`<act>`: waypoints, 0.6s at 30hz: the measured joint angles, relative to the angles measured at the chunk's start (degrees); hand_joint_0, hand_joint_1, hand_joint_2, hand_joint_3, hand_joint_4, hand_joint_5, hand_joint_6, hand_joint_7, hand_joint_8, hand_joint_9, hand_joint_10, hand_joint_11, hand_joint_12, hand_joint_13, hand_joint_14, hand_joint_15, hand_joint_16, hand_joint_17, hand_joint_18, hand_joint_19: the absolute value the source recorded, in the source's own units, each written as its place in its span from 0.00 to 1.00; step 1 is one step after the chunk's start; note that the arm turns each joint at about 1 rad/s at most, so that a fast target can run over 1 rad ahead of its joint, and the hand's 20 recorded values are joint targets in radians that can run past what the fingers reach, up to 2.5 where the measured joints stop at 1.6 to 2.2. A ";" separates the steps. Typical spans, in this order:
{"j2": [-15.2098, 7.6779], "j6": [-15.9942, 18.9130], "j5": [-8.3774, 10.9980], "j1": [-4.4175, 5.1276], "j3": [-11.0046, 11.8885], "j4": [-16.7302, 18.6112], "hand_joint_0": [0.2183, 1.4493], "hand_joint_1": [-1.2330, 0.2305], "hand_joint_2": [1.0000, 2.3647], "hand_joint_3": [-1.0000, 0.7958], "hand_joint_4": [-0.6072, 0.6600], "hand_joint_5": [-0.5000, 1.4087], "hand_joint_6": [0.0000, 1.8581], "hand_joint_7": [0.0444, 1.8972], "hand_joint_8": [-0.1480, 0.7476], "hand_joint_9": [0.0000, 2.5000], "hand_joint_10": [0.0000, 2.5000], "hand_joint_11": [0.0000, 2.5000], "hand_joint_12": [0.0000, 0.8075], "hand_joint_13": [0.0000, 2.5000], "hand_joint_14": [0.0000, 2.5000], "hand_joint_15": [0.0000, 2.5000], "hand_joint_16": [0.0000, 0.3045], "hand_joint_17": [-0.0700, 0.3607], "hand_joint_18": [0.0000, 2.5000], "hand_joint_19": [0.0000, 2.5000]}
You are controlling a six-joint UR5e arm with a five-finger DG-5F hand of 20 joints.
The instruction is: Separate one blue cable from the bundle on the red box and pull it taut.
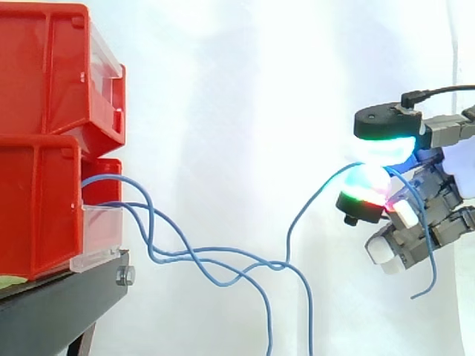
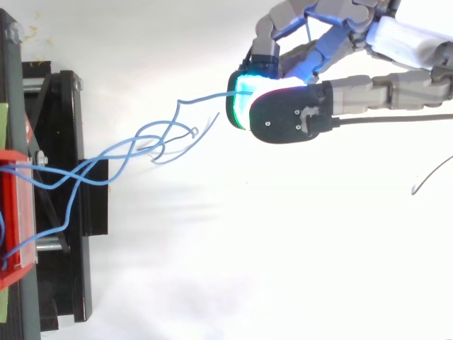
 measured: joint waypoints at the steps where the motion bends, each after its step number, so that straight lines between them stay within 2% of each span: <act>1: -0.01 0.00 0.00 0.00 0.00 0.00 0.36 0.30 0.01 0.53 0.39 0.20 0.50 0.55 0.43 0.41 0.01 0.22 0.32 0.30 0.01 0.16 0.09 0.31 0.22 0.11; 18: 0.00 0.00 0.00 0.00 0.00 0.02 0.35 0.30 0.01 0.53 0.40 0.20 0.50 0.54 0.42 0.41 0.01 0.22 0.32 0.30 0.01 0.16 0.09 0.31 0.22 0.12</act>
